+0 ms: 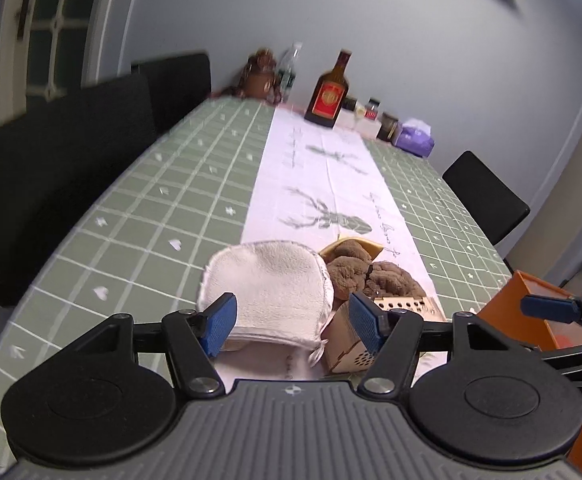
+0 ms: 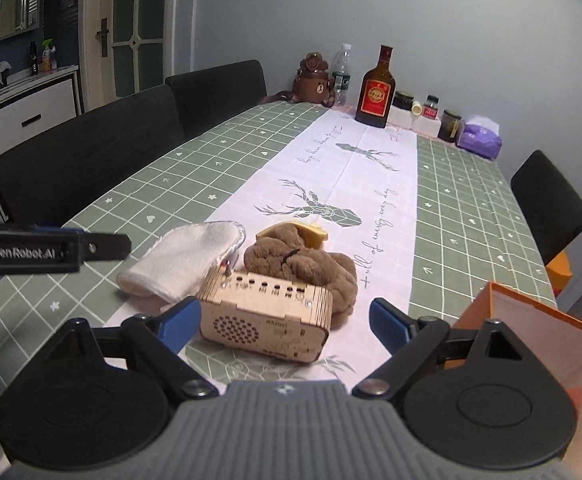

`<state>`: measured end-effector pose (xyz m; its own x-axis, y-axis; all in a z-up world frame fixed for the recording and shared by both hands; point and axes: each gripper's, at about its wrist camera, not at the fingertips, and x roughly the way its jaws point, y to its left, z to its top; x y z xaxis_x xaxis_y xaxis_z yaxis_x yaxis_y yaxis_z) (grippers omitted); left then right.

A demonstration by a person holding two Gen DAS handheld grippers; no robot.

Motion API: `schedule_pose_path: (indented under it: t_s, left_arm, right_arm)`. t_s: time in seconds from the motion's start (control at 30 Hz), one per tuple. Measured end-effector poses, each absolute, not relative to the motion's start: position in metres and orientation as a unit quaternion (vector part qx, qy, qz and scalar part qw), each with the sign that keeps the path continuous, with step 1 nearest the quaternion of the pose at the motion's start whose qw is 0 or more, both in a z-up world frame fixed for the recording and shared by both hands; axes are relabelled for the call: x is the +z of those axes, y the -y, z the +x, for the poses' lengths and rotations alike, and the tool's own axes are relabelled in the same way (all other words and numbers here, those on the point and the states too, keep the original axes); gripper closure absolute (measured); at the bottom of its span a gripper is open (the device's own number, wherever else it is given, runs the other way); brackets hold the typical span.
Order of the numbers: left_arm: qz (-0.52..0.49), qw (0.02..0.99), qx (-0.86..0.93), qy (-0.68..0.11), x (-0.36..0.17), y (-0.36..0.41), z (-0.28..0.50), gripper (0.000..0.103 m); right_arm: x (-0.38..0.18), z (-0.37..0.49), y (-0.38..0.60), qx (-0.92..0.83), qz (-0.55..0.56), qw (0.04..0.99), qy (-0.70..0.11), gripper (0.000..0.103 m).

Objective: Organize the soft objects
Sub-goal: 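Grasp the white fuzzy pad with the left tool while the right tool grasps the brown plush toy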

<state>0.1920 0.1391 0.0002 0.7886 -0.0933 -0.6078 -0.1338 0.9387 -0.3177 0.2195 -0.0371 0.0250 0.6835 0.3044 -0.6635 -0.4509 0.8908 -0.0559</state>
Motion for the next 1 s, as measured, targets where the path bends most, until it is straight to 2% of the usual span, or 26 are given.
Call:
schedule_pose_path:
  t_s: [0.1, 0.27, 0.53, 0.63, 0.8, 0.93, 1.0]
  left_arm:
    - [-0.187, 0.919, 0.001, -0.347, -0.005, -0.137, 0.218, 0.022]
    - [-0.172, 0.900, 0.006, -0.400, -0.021, -0.126, 0.269, 0.022]
    - [-0.162, 0.875, 0.018, -0.456, -0.043, -0.119, 0.318, 0.025]
    - [-0.153, 0.869, 0.022, -0.470, -0.047, -0.114, 0.328, 0.031]
    - [-0.163, 0.868, 0.032, -0.467, -0.050, -0.121, 0.331, 0.056]
    - [-0.162, 0.878, 0.028, -0.450, -0.042, -0.125, 0.327, 0.086]
    - [-0.164, 0.883, 0.029, -0.438, -0.036, -0.128, 0.325, 0.088]
  right_arm:
    - [0.026, 0.238, 0.032, 0.207, -0.114, 0.908, -0.345, 0.016]
    - [0.019, 0.271, 0.035, 0.205, -0.112, 0.897, -0.375, 0.023]
    - [0.013, 0.320, 0.040, 0.203, -0.100, 0.884, -0.408, 0.023]
    - [0.006, 0.335, 0.038, 0.200, -0.101, 0.882, -0.414, 0.028]
    - [-0.010, 0.355, 0.037, 0.211, -0.077, 0.867, -0.445, 0.029]
    - [-0.018, 0.370, 0.035, 0.218, -0.061, 0.854, -0.469, 0.029]
    - [-0.023, 0.378, 0.033, 0.220, -0.051, 0.847, -0.481, 0.029]
